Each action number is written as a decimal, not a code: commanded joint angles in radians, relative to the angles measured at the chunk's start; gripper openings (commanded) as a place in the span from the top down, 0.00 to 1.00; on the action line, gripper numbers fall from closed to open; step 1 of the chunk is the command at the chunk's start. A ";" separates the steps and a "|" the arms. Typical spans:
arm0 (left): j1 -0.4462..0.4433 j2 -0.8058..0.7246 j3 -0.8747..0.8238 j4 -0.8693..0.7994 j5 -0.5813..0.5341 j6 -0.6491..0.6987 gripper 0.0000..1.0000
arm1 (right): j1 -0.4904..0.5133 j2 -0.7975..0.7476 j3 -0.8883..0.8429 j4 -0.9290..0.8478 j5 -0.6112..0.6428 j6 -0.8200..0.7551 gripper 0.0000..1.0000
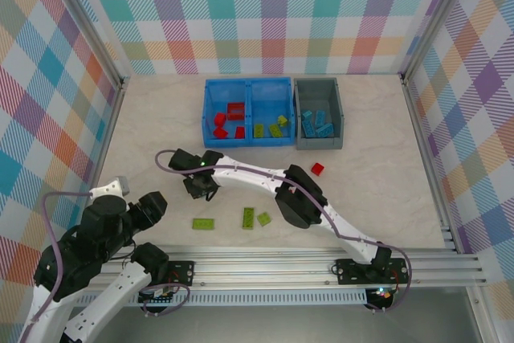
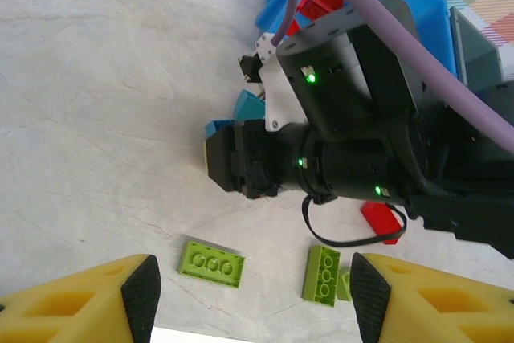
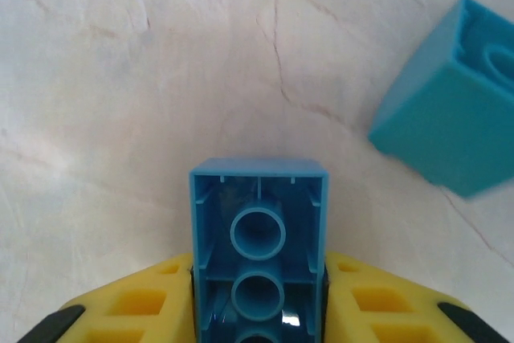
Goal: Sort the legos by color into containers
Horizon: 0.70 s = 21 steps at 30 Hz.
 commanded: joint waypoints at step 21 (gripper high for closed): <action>-0.366 0.958 0.386 0.684 0.130 0.113 0.35 | -0.800 -0.759 -0.646 0.105 -0.109 -0.108 0.66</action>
